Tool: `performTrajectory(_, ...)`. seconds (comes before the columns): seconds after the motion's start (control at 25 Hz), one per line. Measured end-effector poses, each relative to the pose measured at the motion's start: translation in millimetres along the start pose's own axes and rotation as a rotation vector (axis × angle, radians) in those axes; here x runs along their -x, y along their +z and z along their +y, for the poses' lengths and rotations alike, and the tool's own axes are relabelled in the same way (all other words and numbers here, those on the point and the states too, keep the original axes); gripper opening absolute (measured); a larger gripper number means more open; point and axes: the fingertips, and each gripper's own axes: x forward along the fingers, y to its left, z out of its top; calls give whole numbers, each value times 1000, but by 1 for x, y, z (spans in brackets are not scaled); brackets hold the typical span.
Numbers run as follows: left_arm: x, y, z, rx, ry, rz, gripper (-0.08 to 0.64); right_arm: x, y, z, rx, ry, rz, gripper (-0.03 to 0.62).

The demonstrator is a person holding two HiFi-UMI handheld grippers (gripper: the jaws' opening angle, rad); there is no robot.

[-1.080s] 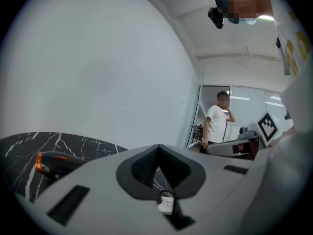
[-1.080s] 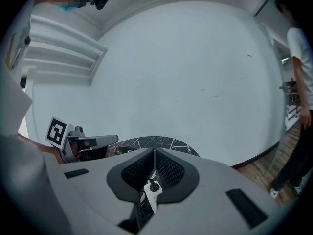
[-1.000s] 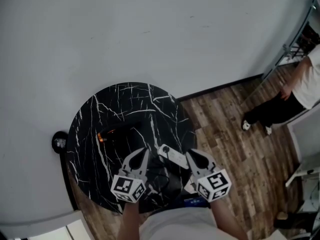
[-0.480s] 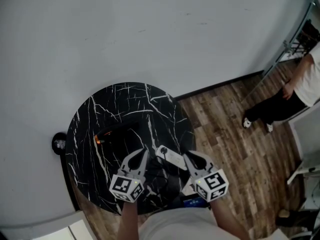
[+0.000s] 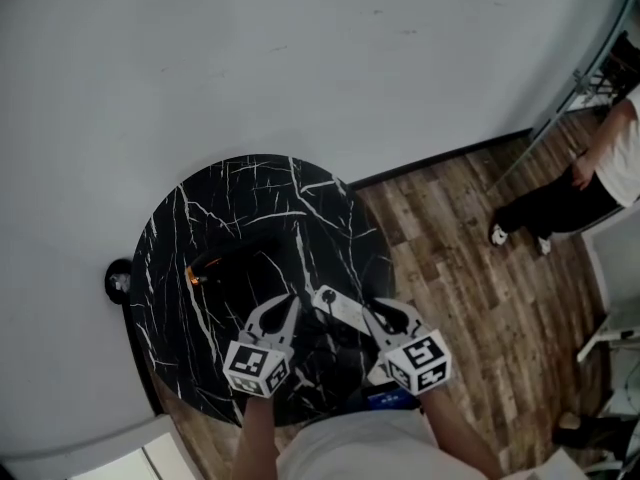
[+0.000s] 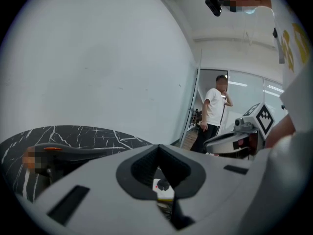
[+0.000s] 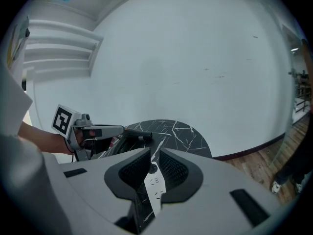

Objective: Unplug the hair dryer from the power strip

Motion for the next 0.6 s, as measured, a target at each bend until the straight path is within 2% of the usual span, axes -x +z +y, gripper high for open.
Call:
performTrajectory(0.08,-6,-10,-4,-19,-30,35,0,-6,-10,-1,-7,8,25,50)
performTrajectory(0.28,-22,-33,-23,-48,-185,114,0,-22,-34,0,-24,21,97,85)
performTrajectory(0.44,-31,-54,-19,-86,-214,198,2,-31,-52,8,9,38,194,114)
performTrajectory(0.6,-38,-69,-19,-140,-259,278,5,-41,-66,8,31,37,240,131)
